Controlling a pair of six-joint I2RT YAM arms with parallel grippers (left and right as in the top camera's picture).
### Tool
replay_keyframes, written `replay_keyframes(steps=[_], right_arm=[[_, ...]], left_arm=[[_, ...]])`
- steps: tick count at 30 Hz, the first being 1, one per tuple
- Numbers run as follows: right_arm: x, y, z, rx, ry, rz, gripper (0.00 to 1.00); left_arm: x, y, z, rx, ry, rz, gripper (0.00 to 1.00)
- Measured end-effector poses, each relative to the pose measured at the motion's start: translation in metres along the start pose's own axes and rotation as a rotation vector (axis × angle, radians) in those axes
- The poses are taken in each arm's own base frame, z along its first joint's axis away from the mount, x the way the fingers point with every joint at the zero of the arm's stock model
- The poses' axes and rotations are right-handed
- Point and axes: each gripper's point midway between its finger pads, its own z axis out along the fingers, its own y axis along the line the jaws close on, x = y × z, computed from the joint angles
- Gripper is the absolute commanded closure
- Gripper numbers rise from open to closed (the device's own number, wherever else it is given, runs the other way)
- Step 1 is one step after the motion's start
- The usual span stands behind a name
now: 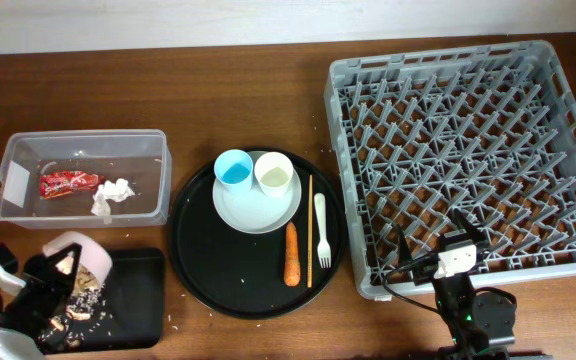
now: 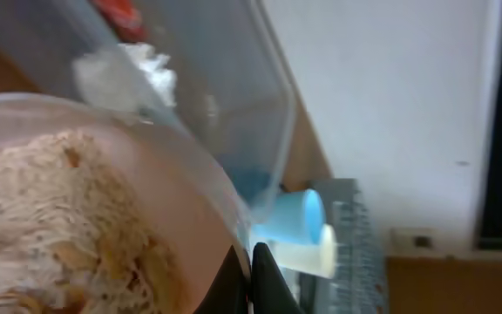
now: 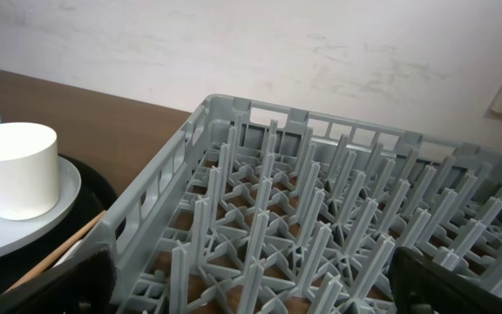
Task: Sort waste into correct bins and load items into the dishwasher rack
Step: 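Tip the pink bowl over the small black tray, emptying rice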
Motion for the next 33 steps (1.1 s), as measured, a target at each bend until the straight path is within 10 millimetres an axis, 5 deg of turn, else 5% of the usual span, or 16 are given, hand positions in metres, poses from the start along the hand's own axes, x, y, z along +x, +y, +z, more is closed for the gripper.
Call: replay_keyframes(steps=[8,18,33], right_arm=[[0.0,0.0,0.0,0.0,0.0,0.0,0.01],[0.0,0.0,0.0,0.0,0.0,0.0,0.01],[0.0,0.0,0.0,0.0,0.0,0.0,0.01]], left_arm=[[0.009,-0.022,-0.004,0.129,0.01,-0.056,1.0],[0.012,-0.012,-0.03,0.112,-0.078,-0.173,1.0],[0.007,-0.01,-0.033,0.122,-0.111,-0.108,1.0]])
